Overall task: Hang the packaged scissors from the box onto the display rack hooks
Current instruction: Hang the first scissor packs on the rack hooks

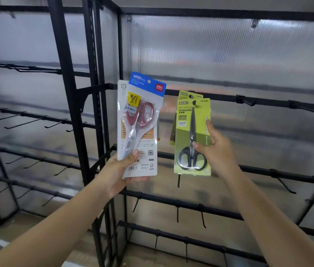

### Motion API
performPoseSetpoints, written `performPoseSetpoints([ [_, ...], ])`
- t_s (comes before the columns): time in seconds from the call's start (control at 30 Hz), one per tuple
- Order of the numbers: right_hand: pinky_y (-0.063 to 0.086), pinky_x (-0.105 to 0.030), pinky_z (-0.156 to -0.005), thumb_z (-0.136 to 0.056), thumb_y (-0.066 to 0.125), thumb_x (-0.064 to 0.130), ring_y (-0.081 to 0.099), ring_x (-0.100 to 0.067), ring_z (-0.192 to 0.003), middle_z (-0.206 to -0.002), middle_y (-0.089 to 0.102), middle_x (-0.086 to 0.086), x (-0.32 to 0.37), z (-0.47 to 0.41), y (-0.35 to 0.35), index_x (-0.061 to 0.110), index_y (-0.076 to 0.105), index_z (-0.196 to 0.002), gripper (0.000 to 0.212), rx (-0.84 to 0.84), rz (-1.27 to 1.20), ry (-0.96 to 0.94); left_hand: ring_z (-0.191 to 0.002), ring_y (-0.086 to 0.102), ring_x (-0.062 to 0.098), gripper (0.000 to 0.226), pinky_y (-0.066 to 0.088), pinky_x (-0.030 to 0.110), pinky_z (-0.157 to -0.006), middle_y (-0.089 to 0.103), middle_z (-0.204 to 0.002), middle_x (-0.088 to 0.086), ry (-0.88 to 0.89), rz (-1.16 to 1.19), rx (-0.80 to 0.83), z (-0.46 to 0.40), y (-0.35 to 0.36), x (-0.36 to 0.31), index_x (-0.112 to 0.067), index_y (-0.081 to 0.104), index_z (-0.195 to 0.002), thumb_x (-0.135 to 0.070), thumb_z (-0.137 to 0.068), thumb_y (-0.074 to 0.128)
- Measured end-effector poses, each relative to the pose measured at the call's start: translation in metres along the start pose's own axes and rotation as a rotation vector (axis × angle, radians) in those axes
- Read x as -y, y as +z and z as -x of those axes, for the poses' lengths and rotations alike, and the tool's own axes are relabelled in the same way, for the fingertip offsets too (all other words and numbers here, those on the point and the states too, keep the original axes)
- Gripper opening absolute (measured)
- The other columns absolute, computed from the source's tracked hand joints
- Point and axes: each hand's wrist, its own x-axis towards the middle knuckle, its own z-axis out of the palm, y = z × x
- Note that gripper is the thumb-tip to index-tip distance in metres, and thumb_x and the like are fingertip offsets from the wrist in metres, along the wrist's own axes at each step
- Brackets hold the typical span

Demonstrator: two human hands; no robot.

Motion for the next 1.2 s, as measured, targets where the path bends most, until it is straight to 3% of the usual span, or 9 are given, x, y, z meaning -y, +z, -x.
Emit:
performPoseSetpoints([
  [0.1,0.042,-0.014,-0.075,-0.087,0.063,0.010,0.043,0.000,-0.092,-0.145,0.039,0.003,0.013,-0.030,0.006,0.030,0.018,-0.148,0.079,0.013,0.203,0.025,-0.090,0.070,0.028,0.035,0.058,0.038,-0.059,0.072,-0.102,0.011,0.005,-0.005,-0.001,0.000,0.000,-0.004,-0.015,0.064,-0.106,-0.024,-0.073,0.065],
  [0.17,0.040,-0.015,-0.063,-0.087,0.063,0.009,0.044,-0.006,-0.084,-0.147,0.037,-0.004,0.021,-0.053,0.009,0.027,0.009,-0.150,0.085,0.073,0.307,0.082,-0.090,0.071,0.028,0.034,0.058,0.037,-0.058,0.073,-0.101,0.011,0.003,-0.012,-0.002,-0.001,0.002,-0.008,-0.015,0.064,-0.106,-0.024,-0.073,0.066],
  [0.33,0.036,-0.043,-0.104,-0.086,0.065,0.010,0.039,-0.033,-0.129,-0.148,0.029,-0.016,0.023,-0.081,0.012,0.020,0.005,-0.150,0.089,0.177,0.465,0.221,-0.091,0.070,0.028,0.044,0.058,0.037,-0.059,0.072,-0.102,0.011,-0.010,-0.033,-0.001,0.002,0.004,-0.013,-0.014,0.061,-0.112,-0.024,-0.070,0.068],
  [0.5,0.045,-0.020,-0.083,-0.091,0.058,0.027,0.051,-0.010,-0.107,-0.124,0.050,0.001,0.020,-0.039,0.025,0.020,0.045,-0.134,0.046,-0.044,0.034,-0.081,-0.095,0.069,0.031,0.045,0.058,0.039,-0.061,0.071,-0.106,0.013,-0.048,-0.022,-0.001,0.008,0.003,-0.004,-0.013,0.060,-0.115,-0.023,-0.072,0.067],
  [0.6,0.052,-0.035,-0.087,-0.086,0.060,0.033,0.058,-0.016,-0.109,-0.114,0.059,0.004,0.020,-0.007,0.036,0.029,0.036,-0.138,0.057,0.071,-0.245,-0.133,-0.097,0.068,0.032,0.043,0.058,0.039,-0.062,0.070,-0.108,0.015,-0.112,-0.034,0.040,0.012,0.009,0.007,-0.012,0.063,-0.112,-0.023,-0.071,0.069],
  [0.7,0.057,-0.030,-0.073,-0.083,0.065,0.013,0.063,-0.011,-0.103,-0.116,0.059,0.003,0.020,0.003,0.041,0.040,0.028,-0.138,0.071,0.119,-0.427,-0.217,-0.096,0.068,0.032,0.040,0.058,0.039,-0.061,0.071,-0.106,0.015,-0.161,-0.080,0.084,0.015,0.021,0.019,-0.010,0.064,-0.109,-0.022,-0.071,0.069],
  [0.9,0.056,-0.021,-0.063,-0.080,0.061,-0.011,0.064,0.004,-0.092,-0.111,0.059,0.011,0.010,0.001,0.028,0.036,0.035,-0.134,0.076,0.024,-0.443,-0.198,-0.094,0.069,0.034,0.078,0.058,0.042,-0.061,0.070,-0.107,0.017,-0.190,-0.073,0.135,0.014,0.038,0.033,-0.012,0.066,-0.110,-0.051,-0.045,0.088],
  [1.03,0.056,-0.033,-0.082,-0.078,0.060,-0.016,0.063,-0.005,-0.098,-0.107,0.063,0.013,0.000,0.002,0.004,0.032,0.036,-0.138,0.080,-0.077,-0.385,-0.170,-0.090,0.070,0.030,0.053,0.058,0.042,-0.066,0.071,-0.103,0.015,-0.221,-0.074,0.146,0.003,0.044,0.041,-0.011,0.068,-0.104,-0.047,-0.066,0.063],
  [1.2,0.056,-0.019,-0.068,-0.079,0.063,-0.011,0.064,0.006,-0.088,-0.092,0.065,0.026,-0.013,0.008,-0.039,0.034,0.039,-0.135,0.077,-0.191,-0.272,-0.160,-0.089,0.071,0.028,0.035,0.058,0.039,-0.064,0.072,-0.103,0.014,-0.248,-0.060,0.169,-0.012,0.065,0.053,-0.012,0.070,-0.100,-0.032,-0.071,0.066],
])
